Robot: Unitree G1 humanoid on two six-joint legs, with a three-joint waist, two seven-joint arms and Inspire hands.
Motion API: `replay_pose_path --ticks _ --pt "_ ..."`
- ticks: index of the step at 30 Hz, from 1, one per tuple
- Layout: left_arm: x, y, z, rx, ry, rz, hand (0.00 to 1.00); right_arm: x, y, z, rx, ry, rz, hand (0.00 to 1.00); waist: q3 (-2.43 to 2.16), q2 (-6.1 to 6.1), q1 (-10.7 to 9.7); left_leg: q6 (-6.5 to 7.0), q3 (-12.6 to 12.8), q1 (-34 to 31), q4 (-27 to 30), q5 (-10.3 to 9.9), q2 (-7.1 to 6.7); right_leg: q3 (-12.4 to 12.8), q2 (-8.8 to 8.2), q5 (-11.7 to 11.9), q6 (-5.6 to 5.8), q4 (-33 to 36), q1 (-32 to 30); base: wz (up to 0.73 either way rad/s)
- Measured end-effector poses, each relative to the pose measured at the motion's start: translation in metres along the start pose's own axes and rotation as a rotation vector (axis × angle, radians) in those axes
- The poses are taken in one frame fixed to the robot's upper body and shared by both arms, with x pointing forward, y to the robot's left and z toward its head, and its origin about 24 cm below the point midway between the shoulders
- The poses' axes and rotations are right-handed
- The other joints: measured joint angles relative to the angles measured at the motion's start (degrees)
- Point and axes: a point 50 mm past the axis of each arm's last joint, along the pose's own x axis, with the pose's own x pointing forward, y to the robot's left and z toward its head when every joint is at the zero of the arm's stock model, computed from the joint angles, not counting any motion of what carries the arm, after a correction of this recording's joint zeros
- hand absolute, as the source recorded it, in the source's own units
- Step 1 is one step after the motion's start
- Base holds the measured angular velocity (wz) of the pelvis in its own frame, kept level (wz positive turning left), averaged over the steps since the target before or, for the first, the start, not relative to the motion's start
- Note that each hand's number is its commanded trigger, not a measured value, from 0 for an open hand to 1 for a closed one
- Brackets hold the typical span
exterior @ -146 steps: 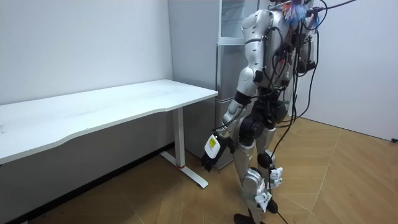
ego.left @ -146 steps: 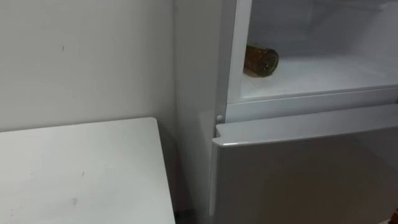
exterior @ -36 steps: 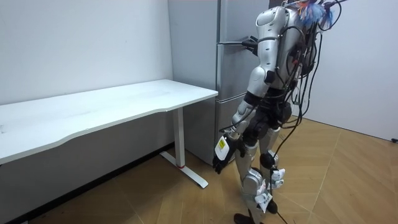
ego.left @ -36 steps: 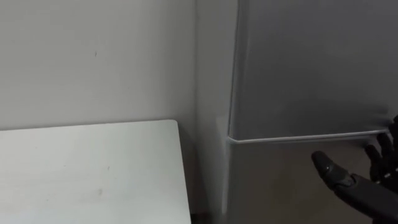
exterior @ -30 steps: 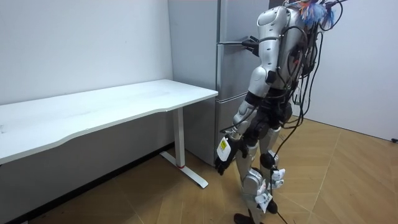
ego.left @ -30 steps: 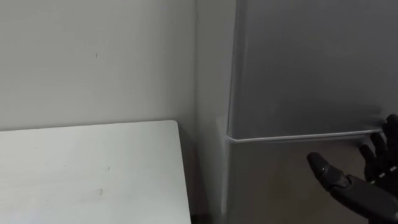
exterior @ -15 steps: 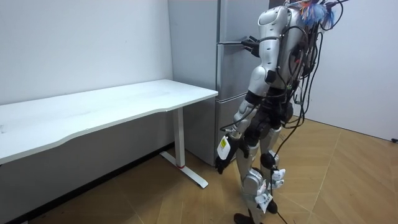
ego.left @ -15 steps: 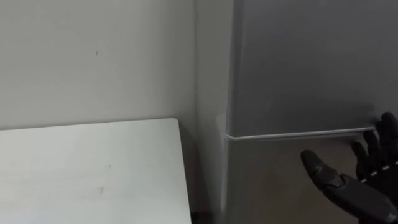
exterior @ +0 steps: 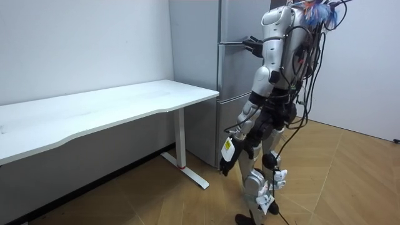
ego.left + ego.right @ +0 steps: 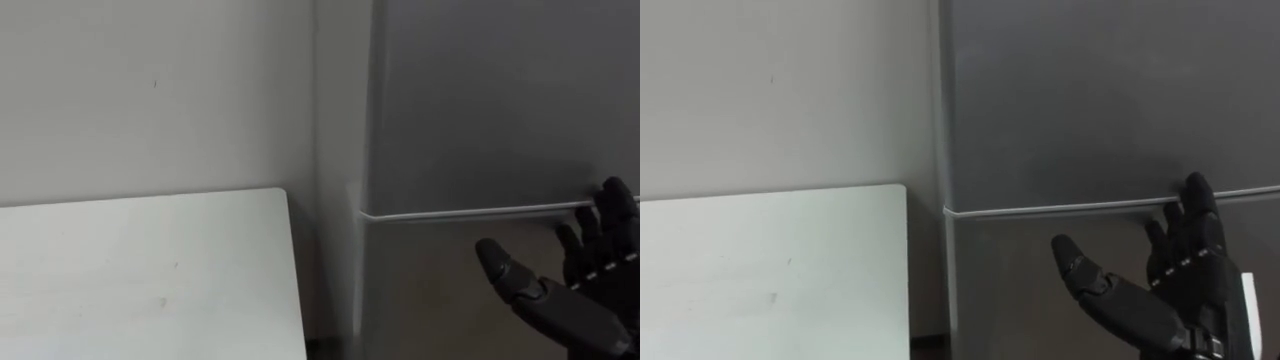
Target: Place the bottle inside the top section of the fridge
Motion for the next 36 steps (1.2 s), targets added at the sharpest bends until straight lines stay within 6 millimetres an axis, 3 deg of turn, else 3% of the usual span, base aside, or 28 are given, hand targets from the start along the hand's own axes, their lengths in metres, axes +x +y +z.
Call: replay_pose_path --ticks 27,36 --pt "0.0 0.0 -0.002 0.005 0.001 -0.072 0.0 0.012 0.009 -0.003 -0.025 0.059 0.01 0.0 0.06 -0.91 0.1 -0.58 -2.3 0.0 0.6 1.1 0.16 -1.6 -0.04 -0.2 -0.36 0.8 0.4 0.01" --pt "-0.001 0.006 -0.005 -0.013 -0.002 -0.057 0.0 0.013 0.006 -0.004 -0.042 0.081 0.0 0.0 -0.16 -2.19 0.1 -0.61 -2.3 0.0 0.5 1.1 0.15 -1.6 -0.01 -0.2 -0.44 0.9 0.4 0.0"
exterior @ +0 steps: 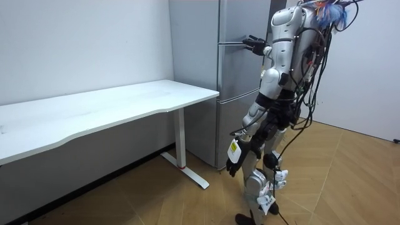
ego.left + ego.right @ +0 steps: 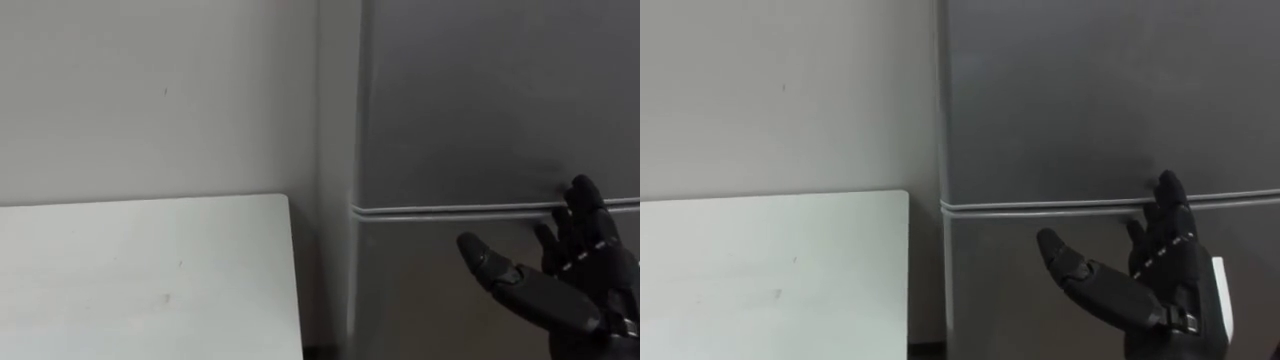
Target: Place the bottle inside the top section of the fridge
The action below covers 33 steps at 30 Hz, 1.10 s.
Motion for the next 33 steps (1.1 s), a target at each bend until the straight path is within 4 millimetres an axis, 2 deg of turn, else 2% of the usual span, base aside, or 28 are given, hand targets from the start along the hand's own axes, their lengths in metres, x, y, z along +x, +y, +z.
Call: replay_pose_path --ticks 2,14,22,28,29,31,32,33 --pt "0.0 0.001 0.0 -0.002 0.0 0.005 0.0 0.0 0.0 0.0 -0.004 0.004 -0.001 0.0 0.11 -0.4 0.0 0.0 0.0 0.0 0.0 0.0 0.0 0.0 0.0 0.0 0.03 0.0 0.0 0.0" --pt "-0.001 0.006 -0.003 -0.001 0.006 0.041 0.0 0.002 -0.004 0.0 -0.167 0.019 0.002 0.0 -0.14 -1.37 -0.2 0.0 -0.3 0.0 -0.1 0.0 -0.06 0.2 0.03 0.2 -0.35 0.0 -0.1 0.0" --pt "-0.003 0.004 -0.012 -0.033 0.023 0.041 0.0 0.005 -0.01 0.003 -0.254 0.038 0.046 0.0 -0.13 -1.37 -1.9 0.03 -1.0 0.0 0.4 0.0 -0.14 -0.5 -0.15 0.3 -0.51 -0.1 0.5 0.04" --pt "-0.006 0.005 -0.025 -0.117 0.051 0.05 0.0 0.01 -0.017 0.01 -0.303 0.03 0.103 0.0 -0.08 -1.33 -3.4 0.06 -1.1 -0.1 0.3 -0.1 -0.15 -0.6 -0.15 0.0 -0.05 -0.2 0.4 0.0" --pt "-0.007 0.004 -0.029 -0.131 0.059 0.053 0.0 0.011 -0.018 0.013 -0.318 0.018 0.107 0.0 -0.08 -1.35 -3.6 0.06 -1.1 -0.1 0.3 -0.1 -0.16 -0.6 -0.13 0.0 -0.06 -0.2 0.4 0.04" --pt "-0.007 0.006 -0.028 -0.14 0.054 0.058 0.0 0.012 -0.016 0.035 -0.345 -0.082 0.118 0.0 -0.11 -1.33 -3.5 0.07 -1.1 -0.2 0.2 -0.1 -0.2 -0.6 -0.08 0.0 -0.05 -0.1 0.4 0.08" --pt "-0.007 0.006 -0.028 -0.145 0.053 0.061 0.0 0.012 -0.01 0.057 -0.337 -0.195 0.141 0.0 -0.19 -1.45 -3.5 0.08 -1.0 -0.1 0.1 -0.1 -0.21 -0.3 -0.02 0.0 -0.09 -0.2 0.5 0.08" --pt "-0.007 0.006 -0.028 -0.149 0.054 0.063 0.0 0.012 -0.007 0.067 -0.328 -0.254 0.152 0.0 -0.25 -1.55 -3.4 0.07 -1.0 0.0 -0.1 -0.1 -0.21 -0.2 -0.02 -0.1 -0.1 -0.2 0.5 0.08"
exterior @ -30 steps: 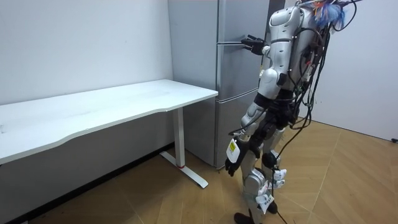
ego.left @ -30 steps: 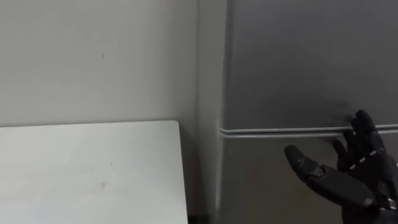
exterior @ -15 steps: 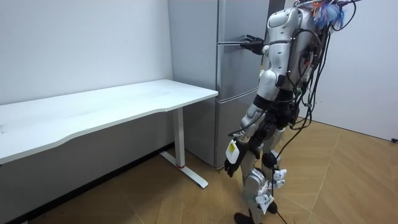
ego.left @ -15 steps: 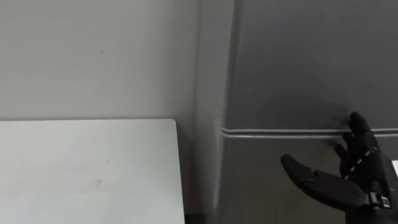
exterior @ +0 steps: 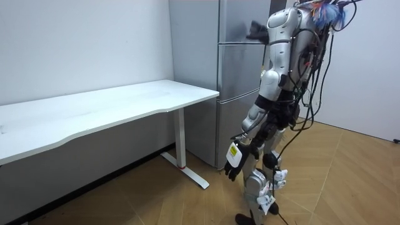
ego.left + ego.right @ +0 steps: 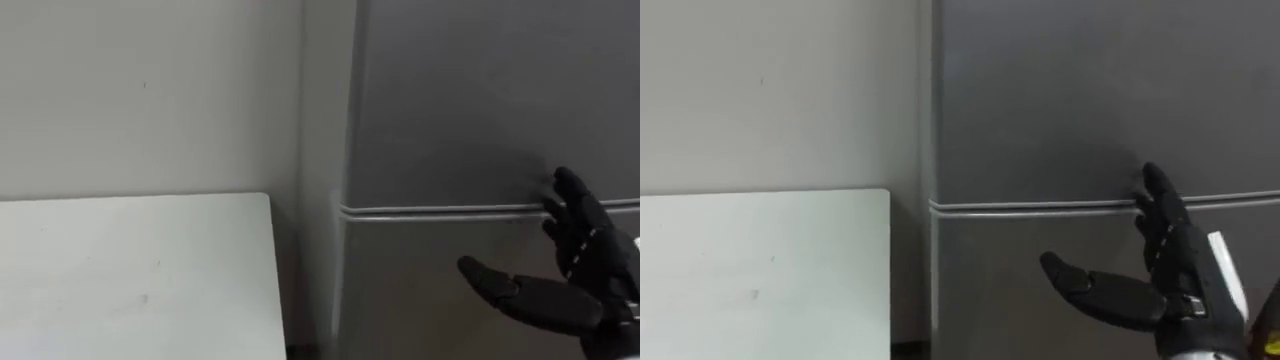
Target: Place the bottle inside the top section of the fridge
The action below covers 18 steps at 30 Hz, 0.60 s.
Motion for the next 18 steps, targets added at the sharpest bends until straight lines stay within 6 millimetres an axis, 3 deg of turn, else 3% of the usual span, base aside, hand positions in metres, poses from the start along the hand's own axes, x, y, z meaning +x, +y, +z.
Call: replay_pose_path --ticks 2,6,10,18 --pt "0.0 0.001 -0.002 -0.005 0.005 0.012 0.0 0.004 -0.002 0.034 0.013 -0.207 0.006 0.0 -0.02 -0.38 0.0 -0.06 0.0 0.2 -0.3 0.0 0.13 -0.4 0.1 0.0 -0.08 -0.9 0.8 0.14" --pt "0.0 0.003 -0.003 -0.002 0.009 0.033 0.0 0.002 -0.002 0.049 0.005 -0.313 0.012 0.0 -0.18 -1.43 0.1 -0.2 0.0 0.9 -0.6 -0.3 0.23 -1.5 0.12 0.0 0.07 -2.2 2.5 0.15" --pt "-0.002 0.003 -0.008 -0.016 0.023 0.04 0.0 0.003 -0.003 0.043 -0.081 -0.303 0.014 0.0 -0.22 -1.11 0.1 0.1 0.2 1.0 -0.6 -0.6 0.0 -1.6 -0.01 0.0 0.52 -2.7 2.7 0.02" --pt "-0.002 0.007 -0.003 -0.03 0.01 0.073 0.0 -0.002 -0.03 0.005 -0.264 -0.134 -0.078 0.0 -0.01 -0.3 -1.1 0.22 2.0 1.2 -1.3 -0.7 0.04 -2.5 -0.09 0.0 0.91 -4.1 3.6 0.07"
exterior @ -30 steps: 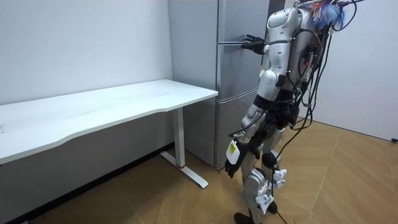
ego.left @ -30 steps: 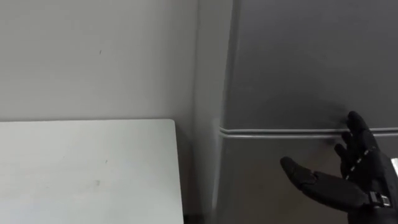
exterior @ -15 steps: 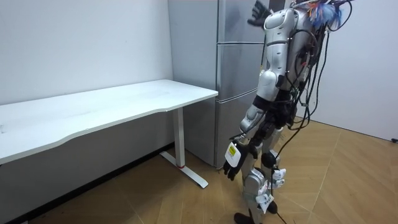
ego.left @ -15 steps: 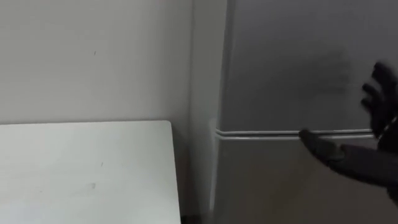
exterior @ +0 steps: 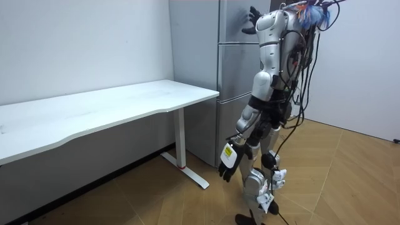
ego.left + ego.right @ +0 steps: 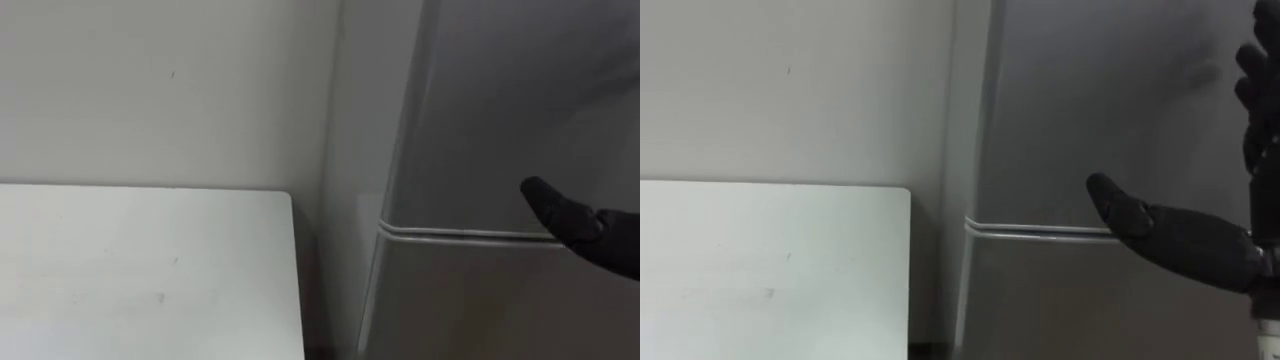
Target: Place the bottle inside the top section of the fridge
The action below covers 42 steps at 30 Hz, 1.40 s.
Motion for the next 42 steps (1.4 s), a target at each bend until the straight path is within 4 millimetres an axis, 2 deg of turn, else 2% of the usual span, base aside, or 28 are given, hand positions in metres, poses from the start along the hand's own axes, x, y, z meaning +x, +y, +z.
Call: replay_pose_path --ticks 5,7,14,18,19,23,26,29,30,32,35,40,42 --pt "0.0 0.002 0.0 -0.001 -0.001 0.029 0.0 -0.005 -0.013 -0.007 -0.076 0.033 -0.073 0.0 0.4 1.36 -0.8 -0.01 1.1 0.3 -0.9 0.0 -0.05 0.1 -0.02 -0.1 0.21 -0.1 -0.2 -0.05" --pt "0.0 0.003 0.0 -0.003 0.0 0.044 0.0 -0.006 -0.021 -0.013 -0.109 0.055 -0.125 0.0 0.29 1.3 -0.9 -0.02 1.3 0.9 -1.2 0.0 -0.08 0.2 -0.02 -0.2 0.28 -0.1 0.1 -0.02" --pt "0.0 0.004 0.0 -0.003 0.0 0.074 0.0 -0.015 -0.05 -0.023 -0.179 0.108 -0.314 0.0 0.16 -0.03 -1.4 -0.01 1.4 1.5 -1.1 0.0 -0.21 1.6 0.06 -0.5 0.44 0.0 0.2 -0.02" --pt "-0.001 0.005 -0.002 -0.003 0.002 0.091 0.0 -0.021 -0.062 -0.026 -0.177 0.127 -0.395 0.0 0.28 -0.42 -1.8 -0.02 2.0 2.0 -1.1 0.0 -0.16 2.9 0.1 -0.7 0.44 -0.1 -0.1 -0.08" --pt "-0.001 0.006 -0.002 -0.004 -0.001 0.096 0.0 -0.024 -0.067 -0.03 -0.161 0.143 -0.431 0.0 0.12 -0.69 -2.2 -0.02 2.0 2.0 -1.0 0.0 -0.13 2.9 0.07 -0.7 0.43 -0.2 -0.1 0.0" --pt "-0.002 0.009 0.006 -0.004 -0.04 0.121 0.0 -0.043 -0.086 -0.054 -0.124 0.302 -0.549 0.0 0.03 -0.89 -2.2 -0.03 2.0 1.9 -1.1 -0.1 -0.11 2.8 0.1 -0.6 0.4 0.1 0.0 0.0" --pt "-0.002 0.01 0.007 -0.005 -0.046 0.129 0.0 -0.055 -0.092 -0.065 -0.125 0.373 -0.597 0.0 0.01 0.1 -2.3 -0.02 2.0 1.9 -1.2 -0.2 -0.09 2.5 0.13 -0.6 0.4 0.1 0.4 0.0" --pt "-0.003 0.01 0.004 -0.008 -0.035 0.137 0.0 -0.067 -0.094 -0.073 -0.119 0.429 -0.66 0.0 0.37 0.97 -2.2 -0.01 2.0 1.7 -1.1 -0.3 -0.09 2.2 0.07 -0.6 0.4 0.0 -0.1 0.0" --pt "-0.003 0.01 0.003 -0.013 -0.033 0.142 0.0 -0.07 -0.095 -0.077 -0.113 0.447 -0.676 0.0 0.33 1.25 -2.2 -0.01 1.9 1.6 -1.1 -0.3 -0.09 2.1 0.01 -0.6 0.41 0.0 -0.1 0.07" --pt "-0.003 0.01 0.002 -0.027 -0.03 0.148 0.0 -0.088 -0.102 -0.096 -0.096 0.571 -0.741 0.0 0.19 1.5 -2.0 0.0 1.7 1.5 -1.1 -0.3 -0.1 2.0 -0.09 -0.6 0.43 0.0 0.0 0.1" --pt "-0.003 0.008 0.0 -0.028 -0.024 0.143 0.0 -0.111 -0.102 -0.112 -0.067 0.695 -0.808 0.0 0.02 2.35 -1.9 -0.02 1.3 0.9 -1.0 -0.3 -0.14 1.7 -0.11 -0.6 0.44 0.0 -0.1 0.06" --pt "-0.005 0.008 -0.002 -0.03 -0.03 0.146 0.0 -0.147 -0.099 -0.133 -0.047 0.872 -0.882 0.0 0.02 2.31 -1.7 -0.02 1.4 1.0 -0.7 -0.3 -0.25 1.4 -0.32 -1.1 0.49 0.0 0.0 0.04" --pt "-0.005 0.007 -0.002 -0.051 -0.028 0.144 0.0 -0.172 -0.09 -0.147 -0.082 0.995 -0.859 0.0 -0.02 2.13 -1.6 -0.02 1.4 1.1 -0.7 -0.3 -0.25 1.5 -0.33 -1.1 0.5 0.0 0.2 0.0"
